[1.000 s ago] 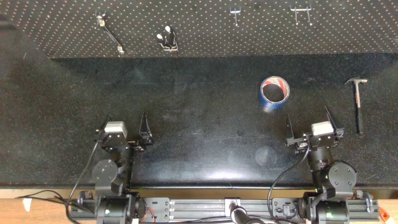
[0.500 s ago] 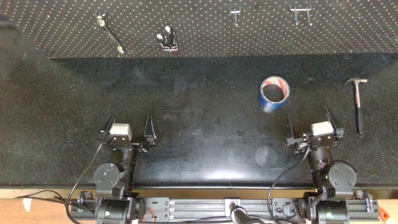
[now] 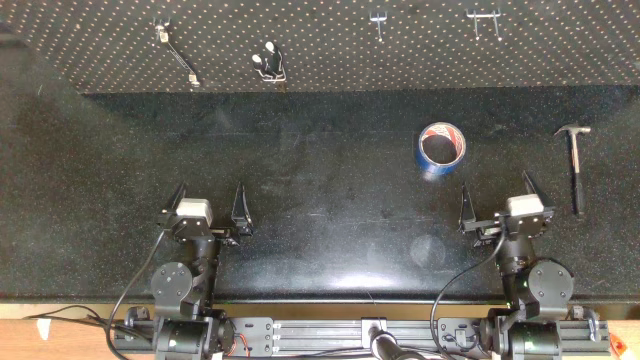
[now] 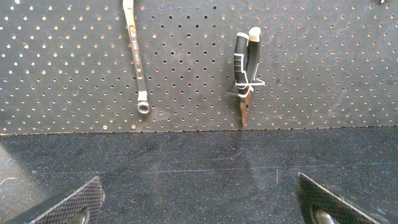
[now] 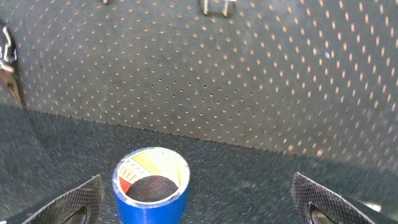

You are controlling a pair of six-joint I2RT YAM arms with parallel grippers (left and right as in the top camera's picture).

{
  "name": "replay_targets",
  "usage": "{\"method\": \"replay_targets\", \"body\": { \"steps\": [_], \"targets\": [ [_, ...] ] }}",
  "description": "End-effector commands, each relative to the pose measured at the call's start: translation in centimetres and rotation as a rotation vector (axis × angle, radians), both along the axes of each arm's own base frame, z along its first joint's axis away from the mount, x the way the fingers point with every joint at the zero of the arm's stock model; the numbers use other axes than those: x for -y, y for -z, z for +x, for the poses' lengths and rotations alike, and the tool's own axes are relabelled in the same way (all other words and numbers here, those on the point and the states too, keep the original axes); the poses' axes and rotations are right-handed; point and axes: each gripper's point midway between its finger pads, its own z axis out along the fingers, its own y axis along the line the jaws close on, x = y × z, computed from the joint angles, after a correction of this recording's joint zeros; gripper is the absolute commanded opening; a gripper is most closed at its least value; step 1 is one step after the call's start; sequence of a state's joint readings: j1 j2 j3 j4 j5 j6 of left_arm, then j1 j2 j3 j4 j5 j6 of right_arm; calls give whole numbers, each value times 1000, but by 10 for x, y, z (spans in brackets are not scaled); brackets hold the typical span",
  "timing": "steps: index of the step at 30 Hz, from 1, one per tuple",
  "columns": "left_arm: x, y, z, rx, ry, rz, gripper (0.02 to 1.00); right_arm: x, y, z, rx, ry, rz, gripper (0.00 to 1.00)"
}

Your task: Place Tools Onto Pegboard

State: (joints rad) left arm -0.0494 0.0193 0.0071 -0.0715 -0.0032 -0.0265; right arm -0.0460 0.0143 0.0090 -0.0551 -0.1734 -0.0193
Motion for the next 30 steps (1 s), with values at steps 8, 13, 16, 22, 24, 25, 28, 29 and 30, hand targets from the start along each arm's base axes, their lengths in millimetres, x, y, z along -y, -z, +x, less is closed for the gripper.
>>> {"method": "replay_targets", "body": {
  "steps": [8, 13, 16, 22, 24, 25, 28, 29, 30],
  "targets": [
    [-1, -1, -1, 8, -9, 10, 996, -46, -15, 38, -551, -70, 299, 976],
    [-1, -1, -1, 8, -9, 10, 996, -80, 12, 55, -855, -118, 212, 976],
    [-1, -1, -1, 8, -9, 10, 996, -86, 27, 64, -1003, -101, 185, 976],
    [-1, -1, -1, 7, -9, 10, 996, -88, 58, 84, -1202, -51, 138, 978],
    [-1, -1, -1, 8, -9, 10, 996, -89, 69, 88, -1242, -43, 133, 978],
    [-1, -1, -1, 8, -9, 10, 996, -89, 75, 88, -1267, -38, 129, 980],
    [-1, -1, -1, 8, -9, 10, 996, -91, 88, 89, -1310, -45, 96, 1000],
    [-1, -1, -1, 8, -9, 10, 996, -91, 93, 91, -1317, -38, 68, 1000],
    [-1, -1, -1, 8, -9, 10, 996, -90, 96, 92, -1323, -19, 38, 1000]
  ]
}}
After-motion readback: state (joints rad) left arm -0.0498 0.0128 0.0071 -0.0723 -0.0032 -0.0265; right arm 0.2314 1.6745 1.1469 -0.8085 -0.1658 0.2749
